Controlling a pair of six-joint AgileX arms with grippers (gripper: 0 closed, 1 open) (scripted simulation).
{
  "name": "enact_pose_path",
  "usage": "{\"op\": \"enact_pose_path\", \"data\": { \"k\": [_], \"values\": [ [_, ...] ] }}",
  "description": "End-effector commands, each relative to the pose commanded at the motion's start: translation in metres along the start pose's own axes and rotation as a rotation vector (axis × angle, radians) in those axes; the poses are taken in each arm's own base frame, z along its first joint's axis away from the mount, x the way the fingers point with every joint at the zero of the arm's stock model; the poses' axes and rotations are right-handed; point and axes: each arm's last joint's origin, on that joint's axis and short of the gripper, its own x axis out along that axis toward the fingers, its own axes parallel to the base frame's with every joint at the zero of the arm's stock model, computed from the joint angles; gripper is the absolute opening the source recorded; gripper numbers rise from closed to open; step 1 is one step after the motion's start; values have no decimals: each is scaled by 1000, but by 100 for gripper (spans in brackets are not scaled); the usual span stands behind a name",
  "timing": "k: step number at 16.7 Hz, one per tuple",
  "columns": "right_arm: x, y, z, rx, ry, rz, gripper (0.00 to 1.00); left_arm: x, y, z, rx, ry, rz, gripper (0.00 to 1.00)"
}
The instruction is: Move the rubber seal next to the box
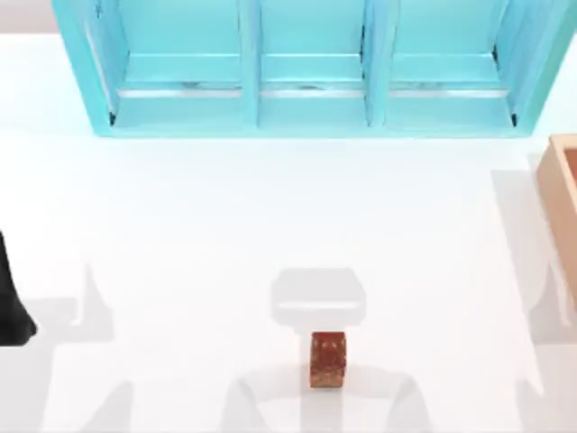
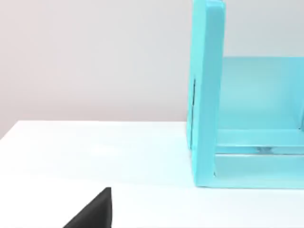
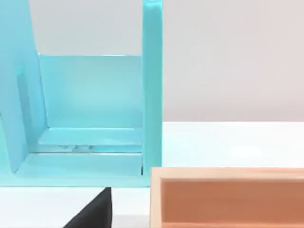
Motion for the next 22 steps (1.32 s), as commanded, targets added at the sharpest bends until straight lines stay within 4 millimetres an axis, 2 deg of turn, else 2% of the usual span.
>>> {"op": "enact_pose_path", "data": {
  "k": [3,5,8,11,14,16,19,22],
  "values": [
    [0,1,2,9,8,10,100,0,0,0,0,0,0,100],
    [0,6,12,53,48,58,100,0,0,0,0,0,0,100],
    [3,21,42,156,171,173,100,0,0,0,0,0,0,100],
    [16,46,80,251,387,288,100,0,0,0,0,0,0,100],
    [42,87,107,285,693,344,100,0,0,0,0,0,0,100],
    [62,123,112,262,913,333,100,0,0,0,0,0,0,100],
    [88,183,103,181,1204,252,100,0,0,0,0,0,0,100],
    [103,234,86,94,1401,145,100,0,0,0,0,0,0,100]
  ]
}}
